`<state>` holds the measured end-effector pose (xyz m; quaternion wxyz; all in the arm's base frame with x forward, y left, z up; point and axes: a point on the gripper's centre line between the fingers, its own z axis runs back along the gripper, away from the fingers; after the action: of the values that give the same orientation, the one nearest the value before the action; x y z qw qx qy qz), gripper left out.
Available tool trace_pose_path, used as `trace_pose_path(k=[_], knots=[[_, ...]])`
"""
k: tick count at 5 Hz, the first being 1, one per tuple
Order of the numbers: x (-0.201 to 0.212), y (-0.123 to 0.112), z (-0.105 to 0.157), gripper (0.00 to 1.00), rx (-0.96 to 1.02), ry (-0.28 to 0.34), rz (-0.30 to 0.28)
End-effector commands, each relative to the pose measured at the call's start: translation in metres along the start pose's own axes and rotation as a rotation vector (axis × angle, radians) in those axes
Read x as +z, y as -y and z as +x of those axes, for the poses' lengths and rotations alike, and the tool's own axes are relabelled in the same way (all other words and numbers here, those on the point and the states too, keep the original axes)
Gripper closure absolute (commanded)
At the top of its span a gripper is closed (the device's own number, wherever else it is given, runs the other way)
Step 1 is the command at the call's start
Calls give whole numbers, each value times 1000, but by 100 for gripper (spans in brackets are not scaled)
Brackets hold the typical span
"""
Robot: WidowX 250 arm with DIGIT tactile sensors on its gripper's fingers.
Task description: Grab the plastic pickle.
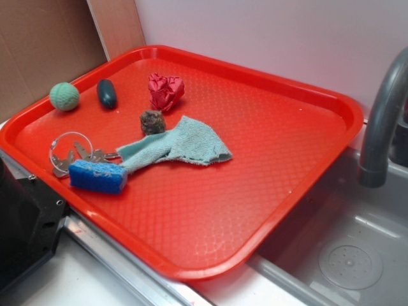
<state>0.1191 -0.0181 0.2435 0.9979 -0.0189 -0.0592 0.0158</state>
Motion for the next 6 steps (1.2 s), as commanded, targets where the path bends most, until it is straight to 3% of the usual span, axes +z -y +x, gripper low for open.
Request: trace_pose_path(k=[1, 2, 3, 4, 5, 6], knots=[[0, 0, 0, 0, 0, 0, 0], [-52, -51, 31, 0, 235, -113, 125], [-92, -88, 63, 0, 484, -69, 181], [-111, -121, 86, 0, 736, 57, 219], [-134, -146, 91, 0, 847, 120, 251], [-160, -144, 92, 0, 1010, 91, 306]])
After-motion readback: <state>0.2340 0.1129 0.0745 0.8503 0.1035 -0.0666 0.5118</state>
